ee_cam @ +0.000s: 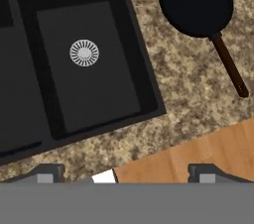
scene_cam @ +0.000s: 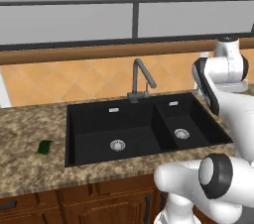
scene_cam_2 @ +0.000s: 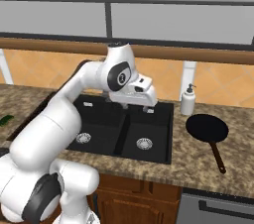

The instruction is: Pick the pan and sponge and place them into the sink. Then turn on the water.

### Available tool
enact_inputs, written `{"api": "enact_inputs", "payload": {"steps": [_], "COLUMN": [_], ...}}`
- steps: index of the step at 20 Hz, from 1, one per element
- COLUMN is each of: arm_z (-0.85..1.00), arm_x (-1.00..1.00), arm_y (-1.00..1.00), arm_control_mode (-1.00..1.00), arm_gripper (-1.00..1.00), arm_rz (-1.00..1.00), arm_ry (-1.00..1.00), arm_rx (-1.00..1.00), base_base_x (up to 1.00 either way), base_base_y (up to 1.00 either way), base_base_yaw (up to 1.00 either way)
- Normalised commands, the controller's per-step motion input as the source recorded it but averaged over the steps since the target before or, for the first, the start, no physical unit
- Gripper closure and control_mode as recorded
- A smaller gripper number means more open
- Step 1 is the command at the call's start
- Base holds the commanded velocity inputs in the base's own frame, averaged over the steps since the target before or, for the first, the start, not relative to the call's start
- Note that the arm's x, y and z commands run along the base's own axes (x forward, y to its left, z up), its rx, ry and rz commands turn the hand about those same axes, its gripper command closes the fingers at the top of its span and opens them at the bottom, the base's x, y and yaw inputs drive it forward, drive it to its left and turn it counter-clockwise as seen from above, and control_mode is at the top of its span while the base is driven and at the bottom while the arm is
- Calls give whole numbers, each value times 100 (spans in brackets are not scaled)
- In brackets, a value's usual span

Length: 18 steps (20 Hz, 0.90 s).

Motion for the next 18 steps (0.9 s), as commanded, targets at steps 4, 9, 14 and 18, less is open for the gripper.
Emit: {"api": "enact_inputs", "payload": {"steps": [4, 9, 14, 18], "arm_z": [-32, -45, -29, -10], "arm_x": [4, 40, 13, -2], "arm_y": [-100, -100, -74, -28], "arm_control_mode": [-100, -100, -100, -100], "arm_gripper": [-100, -100, -100, -100], "arm_rz": [-12, -4, -1, 0], "arm_ry": [10, 3, 0, -1], "arm_rx": [-4, -4, 0, 2], "base_base_x": [0, 0, 0, 0], "base_base_y": [0, 0, 0, 0], "base_base_yaw": [0, 0, 0, 0]}}
